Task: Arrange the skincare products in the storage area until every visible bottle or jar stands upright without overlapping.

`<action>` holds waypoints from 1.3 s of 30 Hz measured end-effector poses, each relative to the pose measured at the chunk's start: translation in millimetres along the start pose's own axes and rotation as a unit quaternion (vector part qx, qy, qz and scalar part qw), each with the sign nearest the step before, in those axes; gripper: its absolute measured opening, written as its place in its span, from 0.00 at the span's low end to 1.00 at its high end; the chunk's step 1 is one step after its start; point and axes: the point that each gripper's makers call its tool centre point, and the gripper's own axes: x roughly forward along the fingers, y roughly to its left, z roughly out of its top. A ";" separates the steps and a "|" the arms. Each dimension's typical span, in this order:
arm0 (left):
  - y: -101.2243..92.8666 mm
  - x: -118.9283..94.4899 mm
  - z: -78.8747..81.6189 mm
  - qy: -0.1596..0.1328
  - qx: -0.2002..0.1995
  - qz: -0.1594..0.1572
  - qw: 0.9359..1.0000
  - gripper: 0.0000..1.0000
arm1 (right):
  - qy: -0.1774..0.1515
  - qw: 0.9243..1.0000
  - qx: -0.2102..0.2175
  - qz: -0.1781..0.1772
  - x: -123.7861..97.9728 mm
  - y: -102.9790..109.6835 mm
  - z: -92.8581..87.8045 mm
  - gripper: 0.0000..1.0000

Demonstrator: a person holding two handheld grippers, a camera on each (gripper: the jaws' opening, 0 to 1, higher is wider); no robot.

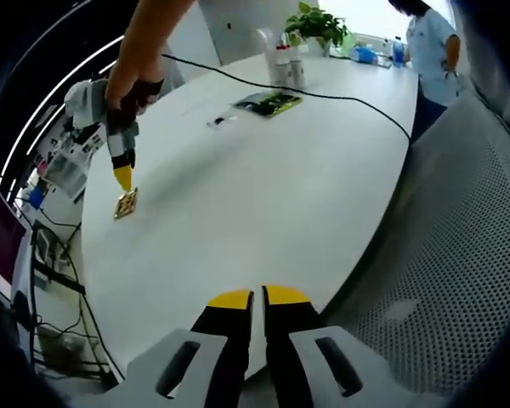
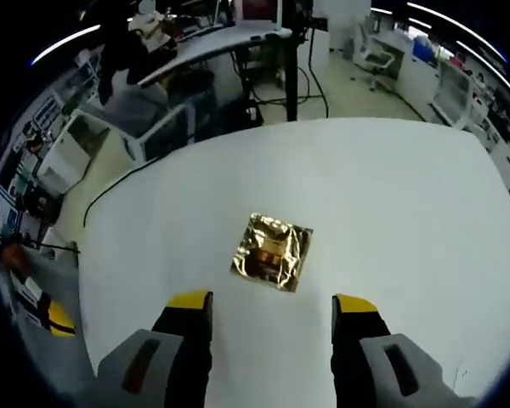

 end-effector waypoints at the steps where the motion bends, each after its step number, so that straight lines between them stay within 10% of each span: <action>1: 1.2 -0.5 0.3 -0.002 -0.001 0.003 1.000 0.00 | 0.000 1.000 0.021 -0.001 5.9 -0.1 4.6 0.55; 13: 6.9 -1.4 -2.0 -0.005 -0.013 0.009 1.000 0.00 | 0.012 0.995 0.052 -0.085 35.9 -13.5 19.8 0.51; 39: 9.9 -1.7 -3.2 -0.005 -0.020 0.013 1.000 0.00 | 0.016 0.999 0.000 -0.051 19.9 -0.6 10.3 0.33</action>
